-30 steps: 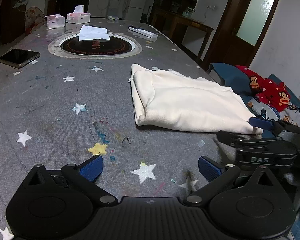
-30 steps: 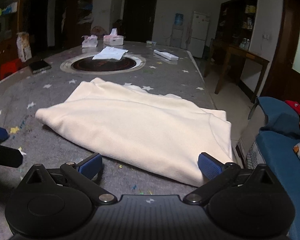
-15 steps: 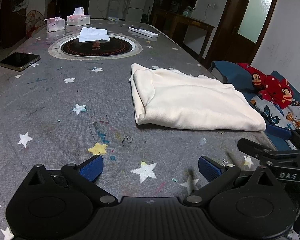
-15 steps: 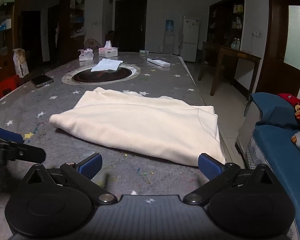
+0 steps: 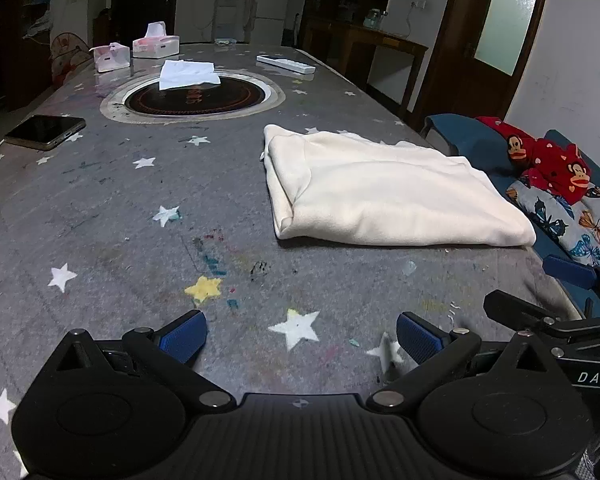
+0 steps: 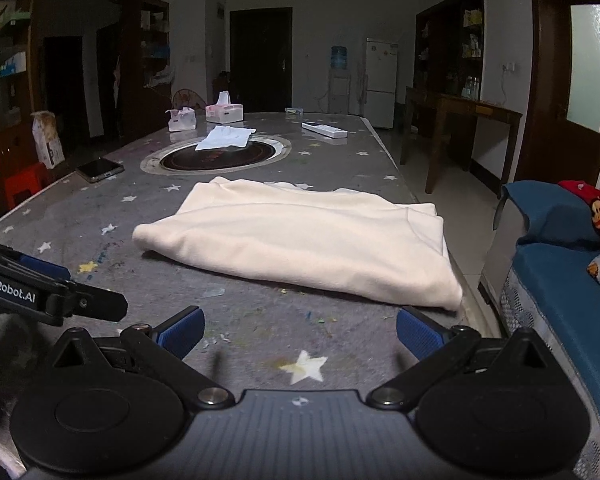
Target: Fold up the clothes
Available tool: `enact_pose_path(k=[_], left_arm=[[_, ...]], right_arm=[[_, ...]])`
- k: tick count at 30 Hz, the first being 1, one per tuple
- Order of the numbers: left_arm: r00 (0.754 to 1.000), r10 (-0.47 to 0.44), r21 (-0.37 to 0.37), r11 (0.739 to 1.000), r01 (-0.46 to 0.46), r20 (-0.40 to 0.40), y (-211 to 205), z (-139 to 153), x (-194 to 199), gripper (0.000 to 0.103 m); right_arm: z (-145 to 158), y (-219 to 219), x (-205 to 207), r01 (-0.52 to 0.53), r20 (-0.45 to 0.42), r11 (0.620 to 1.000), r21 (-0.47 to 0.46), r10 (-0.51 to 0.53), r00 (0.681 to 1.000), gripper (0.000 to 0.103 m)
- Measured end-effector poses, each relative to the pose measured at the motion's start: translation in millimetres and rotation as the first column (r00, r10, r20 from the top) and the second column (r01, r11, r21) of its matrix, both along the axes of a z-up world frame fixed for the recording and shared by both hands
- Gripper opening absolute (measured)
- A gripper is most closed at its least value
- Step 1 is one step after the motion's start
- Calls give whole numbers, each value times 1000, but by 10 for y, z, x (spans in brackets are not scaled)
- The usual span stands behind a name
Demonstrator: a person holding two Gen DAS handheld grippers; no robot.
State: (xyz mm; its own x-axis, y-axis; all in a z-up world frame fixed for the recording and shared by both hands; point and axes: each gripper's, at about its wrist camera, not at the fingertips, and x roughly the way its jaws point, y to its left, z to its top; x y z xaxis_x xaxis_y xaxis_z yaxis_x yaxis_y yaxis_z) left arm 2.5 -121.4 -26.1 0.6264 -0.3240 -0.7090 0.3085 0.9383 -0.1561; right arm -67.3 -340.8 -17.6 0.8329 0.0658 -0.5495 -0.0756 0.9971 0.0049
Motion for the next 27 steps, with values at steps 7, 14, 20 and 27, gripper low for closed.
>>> enact_pose_path(k=[7,14,20,27], left_arm=[[1000,17,14,1000,-17,3,38,5,-65,103],[1000,25,20,999,-25,11,59,25,-130,103],[999,25,33,999,-26,30,51,68,-200,103],[999,26,40,999,-28,41,43,97,-270,103]], right_arm=[[-3,51,-45,-4,2,1000,7,4,1000,103],[13,102,-84,-2,9,1000,11,2,1000,103],[14,138,-123,-4,10,1000,18,4,1000,103],[26,167,-178,-3,16,1000,18,3,1000,103]])
